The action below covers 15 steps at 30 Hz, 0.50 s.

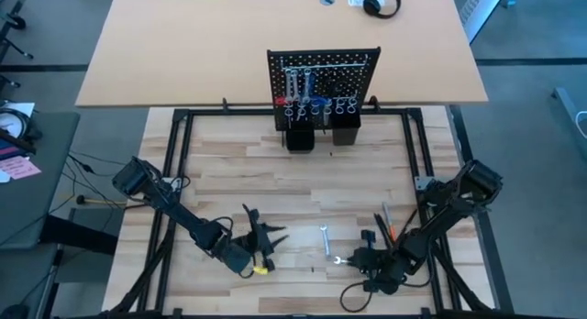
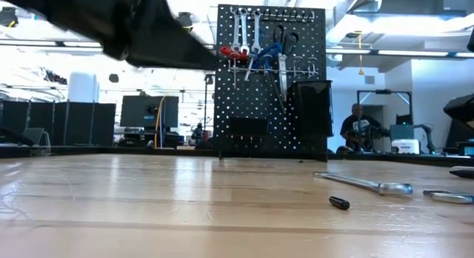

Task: Hang tools onto peg board
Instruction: Hang the wrench on the pegboard

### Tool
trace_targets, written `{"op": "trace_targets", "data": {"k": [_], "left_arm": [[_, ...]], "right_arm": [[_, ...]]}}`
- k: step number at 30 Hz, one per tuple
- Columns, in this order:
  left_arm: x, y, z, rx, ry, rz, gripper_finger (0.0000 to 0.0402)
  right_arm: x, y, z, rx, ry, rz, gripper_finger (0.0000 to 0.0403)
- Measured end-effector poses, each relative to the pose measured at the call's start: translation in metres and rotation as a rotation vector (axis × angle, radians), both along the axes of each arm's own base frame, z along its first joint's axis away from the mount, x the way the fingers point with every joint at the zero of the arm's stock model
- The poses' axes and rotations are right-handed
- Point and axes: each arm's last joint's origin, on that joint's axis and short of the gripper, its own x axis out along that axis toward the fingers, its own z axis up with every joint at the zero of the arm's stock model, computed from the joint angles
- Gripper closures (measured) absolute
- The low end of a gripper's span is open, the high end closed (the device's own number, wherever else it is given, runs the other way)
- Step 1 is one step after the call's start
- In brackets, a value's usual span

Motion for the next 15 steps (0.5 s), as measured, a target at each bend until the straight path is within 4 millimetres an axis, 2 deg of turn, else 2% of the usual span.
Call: {"op": "trace_targets", "data": {"k": [1, 4, 9, 12, 15], "left_arm": [[0.003, -0.003, 0.002, 0.029, 0.002, -0.013, 0.0302], [0.02, -0.016, 0.0, 0.094, 0.026, -0.076, 0.0302], [0.058, -0.035, -0.016, 0.188, 0.077, -0.153, 0.0302], [0.078, -0.045, -0.017, 0.235, 0.076, -0.16, 0.0302], [0.095, -0.053, -0.016, 0.237, 0.075, -0.193, 0.03]], "right_arm": [[0.0, 0.0, 0.001, -0.006, -0.008, 0.003, 0.0372], [0.001, -0.001, 0.008, -0.037, -0.048, 0.018, 0.0375], [0.021, 0.002, 0.028, -0.142, -0.131, 0.051, 0.0387], [0.035, 0.006, 0.041, -0.156, -0.186, 0.072, 0.0399], [0.041, 0.009, 0.041, -0.176, -0.196, 0.086, 0.0393]]}}
